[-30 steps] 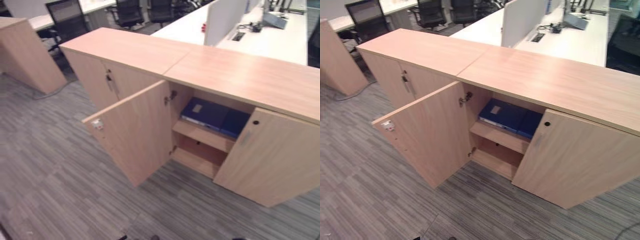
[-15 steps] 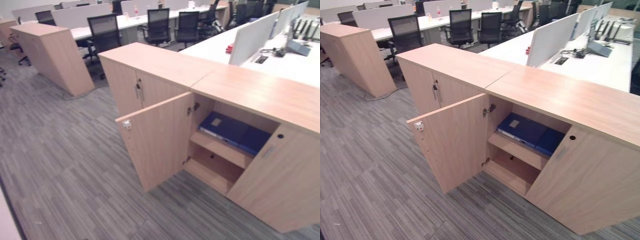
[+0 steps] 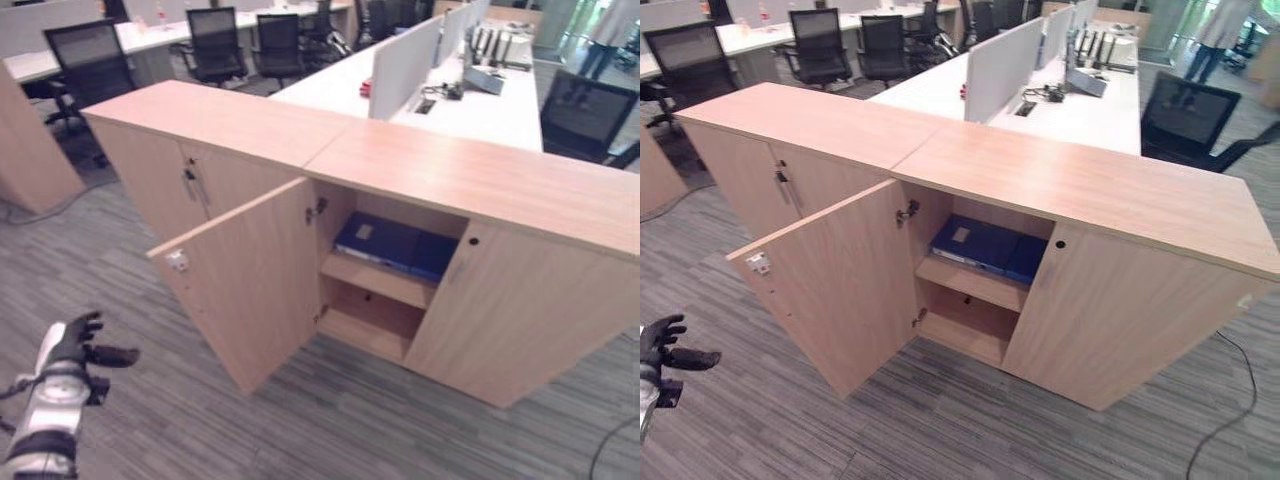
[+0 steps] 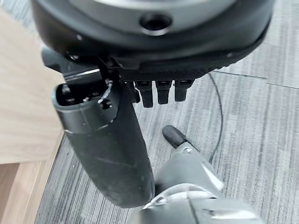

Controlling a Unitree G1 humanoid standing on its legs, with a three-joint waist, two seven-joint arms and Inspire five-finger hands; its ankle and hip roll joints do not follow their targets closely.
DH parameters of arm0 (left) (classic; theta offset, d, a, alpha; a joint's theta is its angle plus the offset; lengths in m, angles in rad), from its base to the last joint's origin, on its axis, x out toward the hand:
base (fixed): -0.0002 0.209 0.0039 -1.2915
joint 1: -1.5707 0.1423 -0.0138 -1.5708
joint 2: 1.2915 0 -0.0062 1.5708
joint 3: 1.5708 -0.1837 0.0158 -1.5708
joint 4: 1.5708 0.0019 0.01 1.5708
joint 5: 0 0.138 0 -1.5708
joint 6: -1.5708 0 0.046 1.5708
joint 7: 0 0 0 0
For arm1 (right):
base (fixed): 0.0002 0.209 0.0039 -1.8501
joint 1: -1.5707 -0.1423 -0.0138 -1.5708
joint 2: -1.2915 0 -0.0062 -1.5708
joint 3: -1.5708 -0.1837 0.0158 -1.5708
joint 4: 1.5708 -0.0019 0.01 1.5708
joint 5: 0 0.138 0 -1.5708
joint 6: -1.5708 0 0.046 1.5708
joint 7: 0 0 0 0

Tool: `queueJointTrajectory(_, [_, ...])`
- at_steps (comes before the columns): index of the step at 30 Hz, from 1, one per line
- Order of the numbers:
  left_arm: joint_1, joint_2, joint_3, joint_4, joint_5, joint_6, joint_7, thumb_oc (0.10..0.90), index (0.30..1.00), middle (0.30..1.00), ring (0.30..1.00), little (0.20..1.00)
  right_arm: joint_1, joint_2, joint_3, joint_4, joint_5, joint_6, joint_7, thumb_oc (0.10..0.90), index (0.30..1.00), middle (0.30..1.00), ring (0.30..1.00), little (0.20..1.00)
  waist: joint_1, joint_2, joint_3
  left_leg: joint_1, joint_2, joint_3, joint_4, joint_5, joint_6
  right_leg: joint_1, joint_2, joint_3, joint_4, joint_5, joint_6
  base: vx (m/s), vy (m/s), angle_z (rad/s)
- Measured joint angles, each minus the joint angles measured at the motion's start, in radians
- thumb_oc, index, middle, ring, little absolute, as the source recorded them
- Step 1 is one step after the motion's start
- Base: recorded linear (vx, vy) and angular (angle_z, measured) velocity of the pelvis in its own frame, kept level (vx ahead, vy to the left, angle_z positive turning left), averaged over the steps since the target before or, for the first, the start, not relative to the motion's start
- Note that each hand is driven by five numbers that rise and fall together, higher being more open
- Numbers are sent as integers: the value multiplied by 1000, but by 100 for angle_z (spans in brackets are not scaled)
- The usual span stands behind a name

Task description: Put the empty folder in the office cabinet

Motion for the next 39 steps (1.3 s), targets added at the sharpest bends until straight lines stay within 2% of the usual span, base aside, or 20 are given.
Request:
queueJointTrajectory(1, [-48, 5, -8, 50, 3, 13, 0, 800, 900, 900, 900, 900, -16, 0, 1, -9, 0, -1, 4, 800, 900, 900, 900, 900, -17, -1, 1, 1, 4, 13, 0, -1, -2, -5, 4, 13, -5, 3, -1, 10, -8, -28])
queueJointTrajectory(4, [-160, 14, -57, 143, 2, 18, -9, 800, 900, 900, 900, 900, -9, 1, 3, -41, 1, 0, 9, 800, 900, 900, 900, 900, -26, -3, 3, 2, 11, 40, 0, -3, -4, -22, 18, 43, -15, 10, -8, 0, -8, -30])
queueJointTrajectory(8, [-216, 43, -107, 168, 2, 19, -18, 800, 900, 900, 900, 900, -3, 0, 9, -45, 4, -2, 11, 800, 900, 900, 900, 900, -46, -4, 5, 4, 13, 59, 0, -4, -7, -32, 27, 57, -25, 14, -12, -9, 3, -14])
queueJointTrajectory(15, [-331, 79, -169, 176, 0, 21, -34, 800, 900, 900, 900, 900, 6, 0, 8, -44, 40, -3, 29, 800, 900, 900, 900, 900, -46, -10, 14, 10, 12, 83, 0, -6, -10, -48, 30, 92, -35, 21, -8, -20, 15, -13])
queueJointTrajectory(16, [-378, 78, -218, 188, -1, 21, -35, 800, 900, 900, 900, 900, 6, 0, 5, -39, 41, -4, 33, 800, 900, 900, 900, 900, -46, -14, 17, 12, 12, 91, 0, -6, -10, -48, 30, 98, -34, 21, -7, -15, 15, -5])
queueJointTrajectory(23, [-403, 80, -269, 177, -37, 25, -34, 800, 900, 900, 900, 900, 4, -1, -1, -32, 61, -3, 37, 800, 900, 900, 900, 900, -43, -19, 26, 13, 11, 97, 0, -7, -11, -51, 30, 104, -36, 23, -2, -8, 3, -2])
queueJointTrajectory(25, [-394, 77, -275, 109, -41, 49, -29, 800, 900, 900, 900, 900, 3, 0, -3, -32, 61, -4, 36, 800, 900, 900, 900, 900, -32, -26, 32, 10, 10, 92, 0, -7, -11, -49, 29, 101, -36, 23, -2, -23, -3, 7])
queueJointTrajectory(27, [-363, 65, -275, 16, -44, 59, -21, 800, 900, 900, 900, 900, 10, 1, -9, -24, 61, -3, 37, 800, 900, 900, 900, 900, -7, -30, 35, 5, 9, 85, 0, -6, -10, -49, 27, 94, -35, 23, -1, -16, -7, 12])
queueJointTrajectory(29, [-263, 61, -239, -182, -82, 63, -7, 800, 900, 900, 900, 900, 22, 8, -25, -24, 61, -3, 35, 800, 900, 900, 900, 900, 23, -36, 36, 0, 4, 72, 0, -5, -9, -46, 21, 78, -33, 23, -1, -14, -10, 22])
queueJointTrajectory(30, [-172, 18, -177, -326, -98, 64, 6, 800, 900, 900, 900, 900, 29, 15, -44, -27, 61, -5, 33, 800, 900, 900, 900, 900, 43, -40, 41, 1, -1, 62, 0, -5, -8, -32, 16, 69, -32, 25, 1, -5, -13, 42])
queueJointTrajectory(31, [-50, -40, -89, -523, -143, 29, -4, 800, 900, 900, 900, 900, 30, 20, -60, -2, 61, -5, 36, 800, 900, 900, 900, 900, 68, -44, 42, 2, -9, 41, 0, -6, -8, -20, 9, 51, -37, 26, 2, 14, -3, 39])
queueJointTrajectory(33, [-9, -82, -111, -575, -159, 14, -31, 800, 900, 900, 900, 900, 22, 26, -58, -1, 61, -7, 34, 800, 900, 900, 900, 900, 73, -50, 43, 11, -11, 37, 0, -8, -6, -7, 6, 48, -37, 23, 10, 18, 3, 18])
queueJointTrajectory(34, [66, -137, -52, -652, -180, 14, -29, 800, 900, 900, 900, 900, 18, 32, -64, -22, 61, -7, 28, 800, 900, 900, 900, 900, 79, -49, 48, 13, -14, 33, -1, -12, -7, 5, 4, 45, -35, 20, 21, 14, 9, -3])
queueJointTrajectory(35, [176, -216, 48, -776, -211, -3, -43, 800, 900, 900, 900, 900, 13, 39, -75, -29, 61, -6, 31, 800, 900, 900, 900, 900, 64, -49, 49, 22, -19, 26, 0, -16, -5, 10, 1, 51, -38, 22, 20, 21, 13, 15])
queueJointTrajectory(36, [277, -356, 21, -852, -278, -49, -80, 800, 900, 900, 900, 900, 25, 46, -78, -24, 61, -6, 27, 800, 900, 900, 900, 900, 69, -45, 48, 29, -25, 22, -1, -18, 3, 25, -7, 36, -41, 29, 18, 15, 11, 13])
queueJointTrajectory(37, [317, -371, -45, -852, -296, -43, -103, 800, 900, 900, 900, 900, 16, 46, -77, -13, 60, -4, 27, 800, 900, 900, 900, 900, 71, -45, 48, 32, -26, 24, -1, -29, 0, 24, -10, 39, -40, 24, 25, 10, 7, 12])
queueJointTrajectory(39, [355, -409, -71, -890, -334, -53, -126, 800, 900, 900, 900, 900, 7, 50, -71, -4, 61, -6, 26, 800, 900, 900, 900, 900, 69, -48, 47, 31, -26, 22, -1, -30, 1, 23, -11, 43, -39, 25, 26, 3, 1, -4])
